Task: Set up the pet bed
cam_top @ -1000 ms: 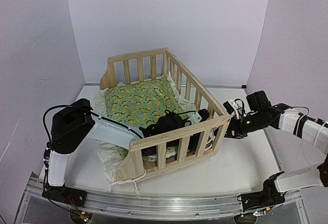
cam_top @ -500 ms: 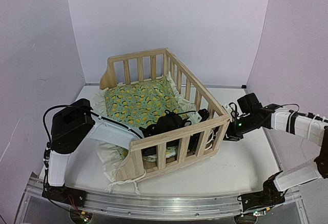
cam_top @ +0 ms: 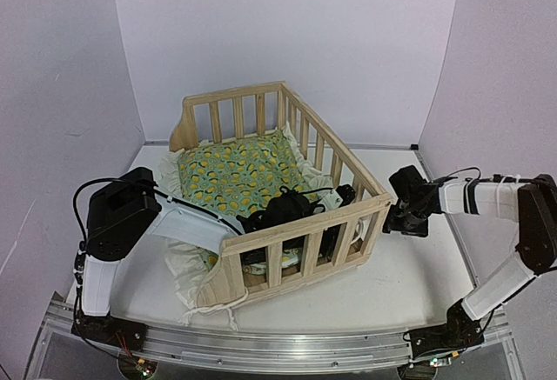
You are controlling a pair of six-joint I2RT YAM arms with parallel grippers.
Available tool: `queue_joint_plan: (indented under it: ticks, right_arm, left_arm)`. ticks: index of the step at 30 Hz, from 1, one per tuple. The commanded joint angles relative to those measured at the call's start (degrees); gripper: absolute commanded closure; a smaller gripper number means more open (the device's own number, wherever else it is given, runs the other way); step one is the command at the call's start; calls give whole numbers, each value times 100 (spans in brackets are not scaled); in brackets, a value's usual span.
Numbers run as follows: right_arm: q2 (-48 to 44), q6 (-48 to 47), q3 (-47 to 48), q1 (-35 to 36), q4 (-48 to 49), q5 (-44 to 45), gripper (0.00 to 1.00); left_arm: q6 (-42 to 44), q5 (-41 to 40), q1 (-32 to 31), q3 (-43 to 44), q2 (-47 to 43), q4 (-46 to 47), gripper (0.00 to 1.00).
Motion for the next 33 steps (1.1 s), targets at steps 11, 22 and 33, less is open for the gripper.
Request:
queue_joint_plan:
  ticks: [11, 22, 33]
  right_arm:
    - [-3694, 1358, -563, 950, -607, -3686, 41]
    - [-3809, 2619, -605, 2973, -600, -2369, 61]
    - [-3960, 830, -443, 3027, -856, -3006, 61]
  left_arm:
    - [1, -556, 185, 57, -249, 582, 100]
    - [181, -826, 186, 10, -252, 582, 100]
    - [196, -942, 196, -50, -262, 581, 100]
